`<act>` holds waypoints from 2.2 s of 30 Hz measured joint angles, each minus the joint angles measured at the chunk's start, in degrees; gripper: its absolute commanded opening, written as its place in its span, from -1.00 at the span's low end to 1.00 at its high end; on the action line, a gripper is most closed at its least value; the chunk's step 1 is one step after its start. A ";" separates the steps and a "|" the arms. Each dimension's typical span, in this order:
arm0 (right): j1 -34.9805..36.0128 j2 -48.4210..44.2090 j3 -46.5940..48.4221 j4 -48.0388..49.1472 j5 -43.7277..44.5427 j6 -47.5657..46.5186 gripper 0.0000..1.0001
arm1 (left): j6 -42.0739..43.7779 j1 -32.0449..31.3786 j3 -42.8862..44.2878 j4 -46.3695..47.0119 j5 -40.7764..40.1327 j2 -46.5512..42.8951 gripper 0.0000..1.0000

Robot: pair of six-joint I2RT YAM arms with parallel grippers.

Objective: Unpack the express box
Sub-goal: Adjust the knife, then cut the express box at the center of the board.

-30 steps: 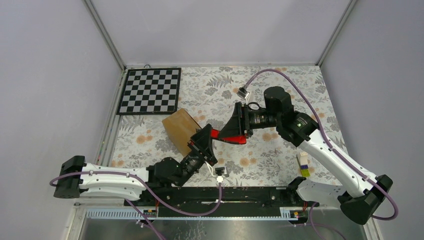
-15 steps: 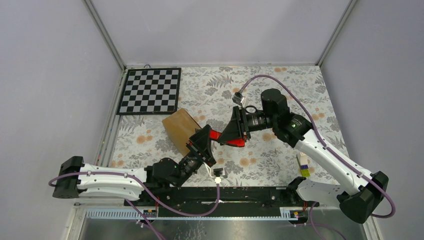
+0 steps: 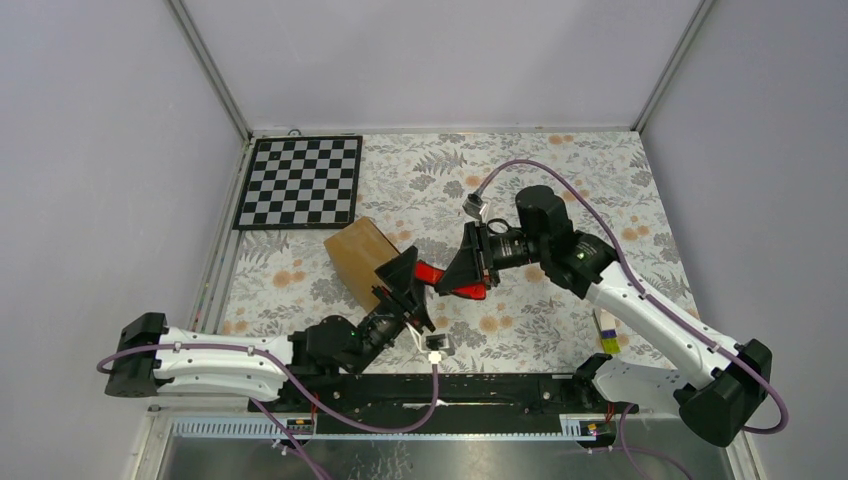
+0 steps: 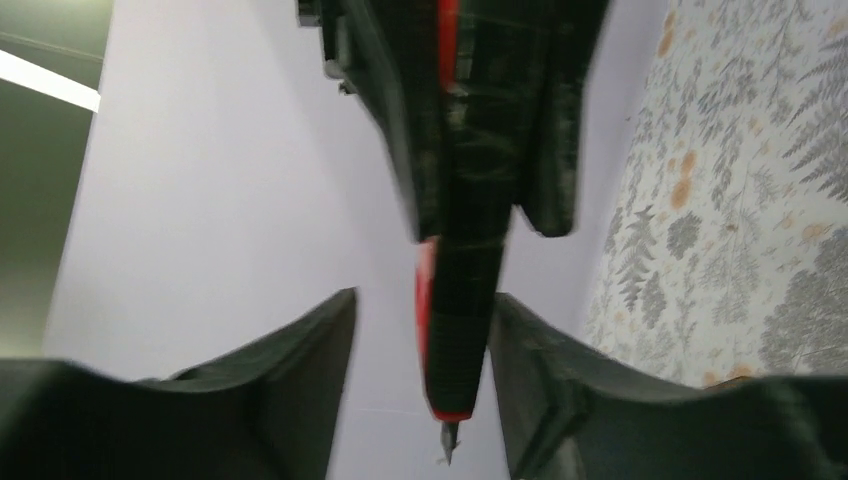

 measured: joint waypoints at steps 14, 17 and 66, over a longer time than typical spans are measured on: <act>-0.20 -4.70 -0.76 -6.08 9.35 -12.02 -1.00 | -41.42 -0.61 15.28 -30.47 -15.96 -2.99 0.98; -0.39 -5.92 -2.62 -6.73 10.23 -13.16 -1.00 | -58.51 -0.57 24.81 -45.70 -19.56 -1.99 0.98; 11.67 3.72 -33.92 47.98 9.64 13.90 -1.00 | -125.35 70.10 61.11 -83.82 30.05 42.42 0.94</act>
